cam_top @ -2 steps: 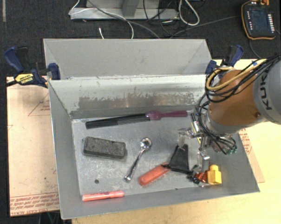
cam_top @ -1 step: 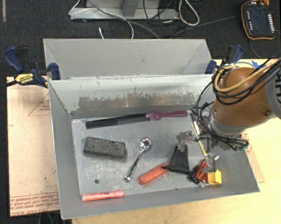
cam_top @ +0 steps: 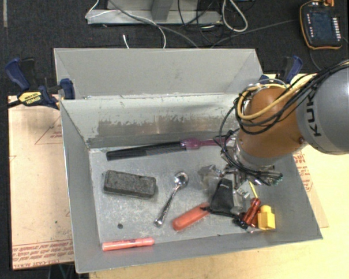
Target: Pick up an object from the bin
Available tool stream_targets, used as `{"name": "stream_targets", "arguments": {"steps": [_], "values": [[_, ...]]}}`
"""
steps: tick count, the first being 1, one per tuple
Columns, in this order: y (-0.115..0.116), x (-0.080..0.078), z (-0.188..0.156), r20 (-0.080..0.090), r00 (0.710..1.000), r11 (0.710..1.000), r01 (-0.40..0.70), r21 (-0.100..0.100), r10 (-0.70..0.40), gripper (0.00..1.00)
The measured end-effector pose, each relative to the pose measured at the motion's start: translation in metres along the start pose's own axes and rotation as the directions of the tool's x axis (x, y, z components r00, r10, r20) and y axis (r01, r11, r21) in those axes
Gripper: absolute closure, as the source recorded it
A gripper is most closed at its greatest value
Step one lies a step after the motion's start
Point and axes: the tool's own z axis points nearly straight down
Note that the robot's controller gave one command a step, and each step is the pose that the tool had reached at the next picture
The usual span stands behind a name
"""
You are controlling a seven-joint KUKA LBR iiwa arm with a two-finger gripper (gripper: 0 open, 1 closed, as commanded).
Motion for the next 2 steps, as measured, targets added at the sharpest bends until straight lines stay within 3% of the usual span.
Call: {"name": "stream_targets", "arguments": {"steps": [1,2], "values": [[-0.019,-0.006,0.029,0.002,0.893,0.893,0.450,0.016,-0.450,0.00],[-0.018,0.008,0.028,0.004,0.986,0.986,0.165,0.003,-0.165,1.00]]}}
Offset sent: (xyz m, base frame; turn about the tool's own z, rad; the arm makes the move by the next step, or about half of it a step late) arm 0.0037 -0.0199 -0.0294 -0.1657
